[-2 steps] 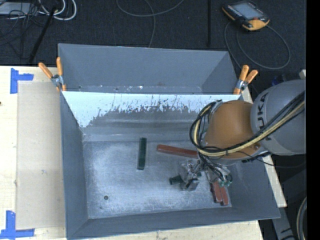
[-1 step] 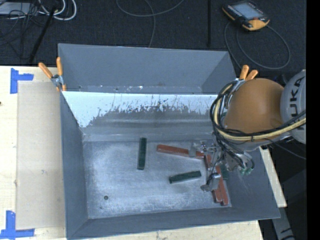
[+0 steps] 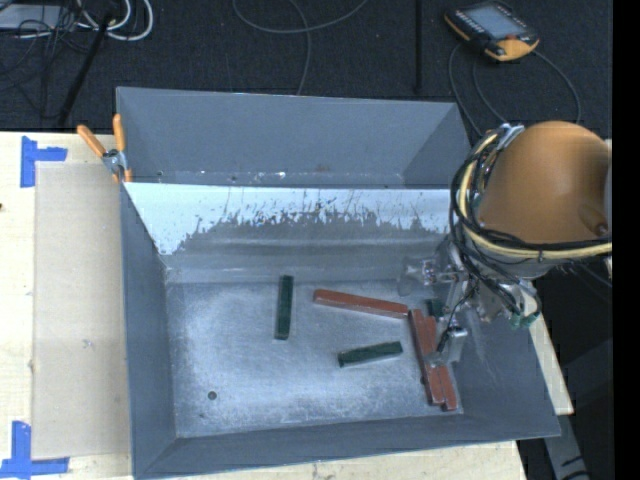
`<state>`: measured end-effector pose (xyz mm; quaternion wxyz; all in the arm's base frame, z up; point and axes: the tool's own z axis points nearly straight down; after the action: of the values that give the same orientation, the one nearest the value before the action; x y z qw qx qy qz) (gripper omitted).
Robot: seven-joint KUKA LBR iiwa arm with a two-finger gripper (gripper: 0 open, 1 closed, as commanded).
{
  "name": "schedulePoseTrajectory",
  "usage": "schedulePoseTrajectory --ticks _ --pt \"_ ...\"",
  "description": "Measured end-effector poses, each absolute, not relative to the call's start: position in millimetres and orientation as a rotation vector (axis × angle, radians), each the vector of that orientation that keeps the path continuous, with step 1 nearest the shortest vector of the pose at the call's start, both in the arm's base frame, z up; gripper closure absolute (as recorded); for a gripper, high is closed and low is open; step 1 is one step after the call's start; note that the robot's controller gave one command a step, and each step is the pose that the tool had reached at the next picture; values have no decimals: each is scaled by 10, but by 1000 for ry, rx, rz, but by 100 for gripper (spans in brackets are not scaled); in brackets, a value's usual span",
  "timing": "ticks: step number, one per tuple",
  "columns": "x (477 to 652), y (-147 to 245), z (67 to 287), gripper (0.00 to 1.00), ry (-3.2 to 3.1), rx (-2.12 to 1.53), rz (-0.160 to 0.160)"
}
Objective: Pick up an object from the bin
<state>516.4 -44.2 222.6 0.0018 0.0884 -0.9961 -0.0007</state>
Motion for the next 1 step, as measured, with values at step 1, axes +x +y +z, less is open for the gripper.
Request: schedulePoseTrajectory --ticks 1 --pt "5172 -433 2669 0 -3141 305 8"
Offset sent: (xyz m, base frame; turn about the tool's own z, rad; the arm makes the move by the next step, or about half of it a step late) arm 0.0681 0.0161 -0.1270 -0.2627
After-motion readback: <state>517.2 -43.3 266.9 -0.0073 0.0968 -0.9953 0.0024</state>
